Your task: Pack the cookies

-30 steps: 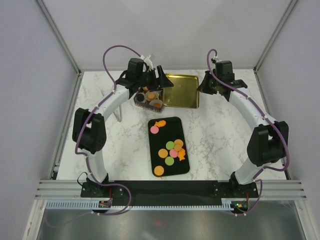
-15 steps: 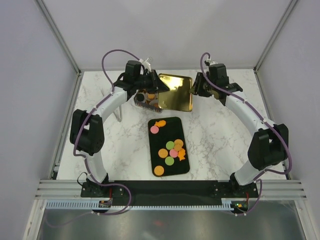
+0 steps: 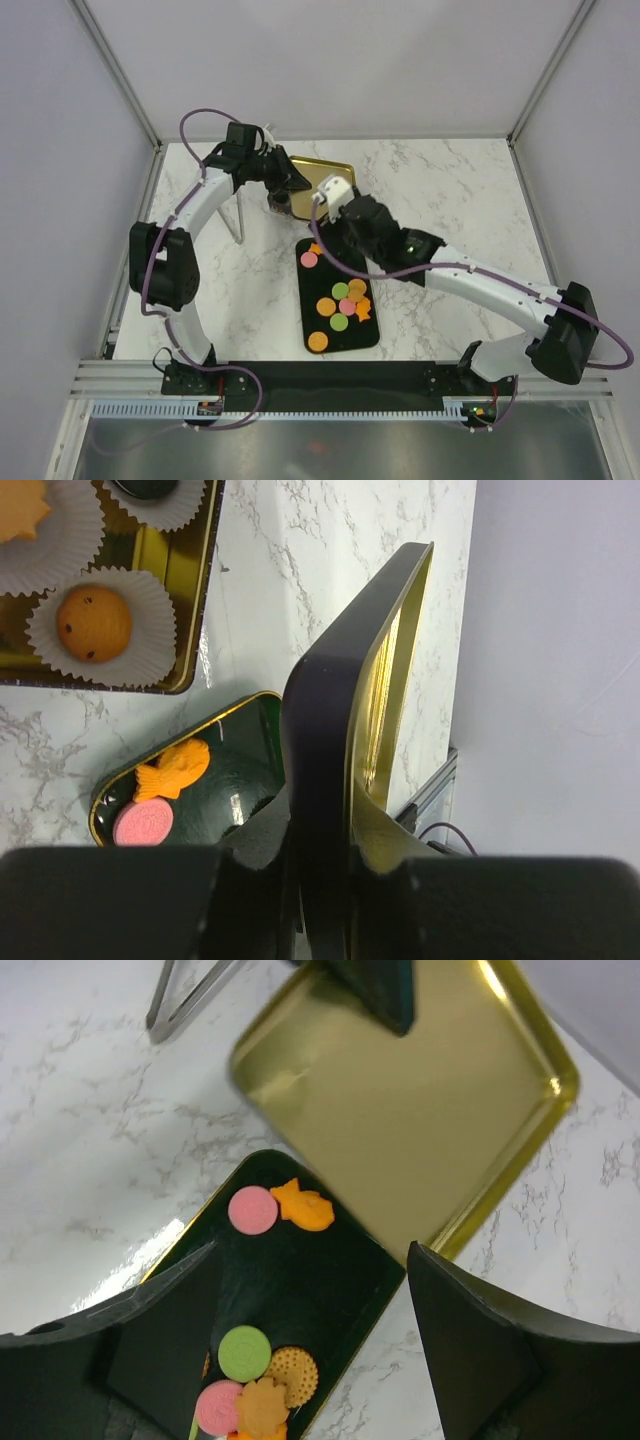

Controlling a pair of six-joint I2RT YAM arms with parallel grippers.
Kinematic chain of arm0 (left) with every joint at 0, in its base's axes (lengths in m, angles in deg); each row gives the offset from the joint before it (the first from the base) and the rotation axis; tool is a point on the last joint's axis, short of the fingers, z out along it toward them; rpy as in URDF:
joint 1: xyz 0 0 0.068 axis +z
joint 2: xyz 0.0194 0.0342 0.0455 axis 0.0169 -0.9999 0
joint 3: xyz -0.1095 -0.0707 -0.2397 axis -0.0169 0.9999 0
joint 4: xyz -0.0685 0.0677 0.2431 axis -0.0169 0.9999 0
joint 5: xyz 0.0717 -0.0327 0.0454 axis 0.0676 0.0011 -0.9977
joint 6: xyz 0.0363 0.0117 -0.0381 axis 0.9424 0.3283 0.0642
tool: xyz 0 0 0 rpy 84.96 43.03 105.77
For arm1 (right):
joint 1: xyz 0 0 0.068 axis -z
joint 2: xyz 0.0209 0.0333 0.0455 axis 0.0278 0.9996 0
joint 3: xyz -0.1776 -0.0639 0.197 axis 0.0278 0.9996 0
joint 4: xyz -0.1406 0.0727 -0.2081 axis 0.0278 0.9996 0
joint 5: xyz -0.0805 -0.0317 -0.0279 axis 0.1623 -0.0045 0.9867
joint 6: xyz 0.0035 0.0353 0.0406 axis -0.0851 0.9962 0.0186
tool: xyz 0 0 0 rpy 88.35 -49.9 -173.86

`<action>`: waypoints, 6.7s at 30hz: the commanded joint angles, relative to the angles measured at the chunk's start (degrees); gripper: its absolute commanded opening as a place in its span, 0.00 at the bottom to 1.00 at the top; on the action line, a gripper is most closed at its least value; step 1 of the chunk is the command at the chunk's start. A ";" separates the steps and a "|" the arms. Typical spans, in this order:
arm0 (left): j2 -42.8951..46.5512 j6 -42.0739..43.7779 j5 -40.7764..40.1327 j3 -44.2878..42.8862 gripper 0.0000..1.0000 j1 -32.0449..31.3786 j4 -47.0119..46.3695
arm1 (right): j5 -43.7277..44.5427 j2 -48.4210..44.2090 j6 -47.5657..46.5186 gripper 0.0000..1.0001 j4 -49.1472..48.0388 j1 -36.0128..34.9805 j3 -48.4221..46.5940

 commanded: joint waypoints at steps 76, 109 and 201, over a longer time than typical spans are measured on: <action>-1.53 3.04 -27.83 -2.46 0.36 12.92 -5.87 | -13.55 22.41 3.77 0.00 6.64 7.95 -32.50; -8.49 -5.40 -30.74 8.34 0.16 2.55 -14.39 | -56.76 48.08 65.66 0.00 -54.44 33.72 -24.70; -14.90 1.02 -4.01 5.45 0.77 7.47 -24.33 | -74.52 72.96 86.85 0.16 -70.36 34.07 -35.07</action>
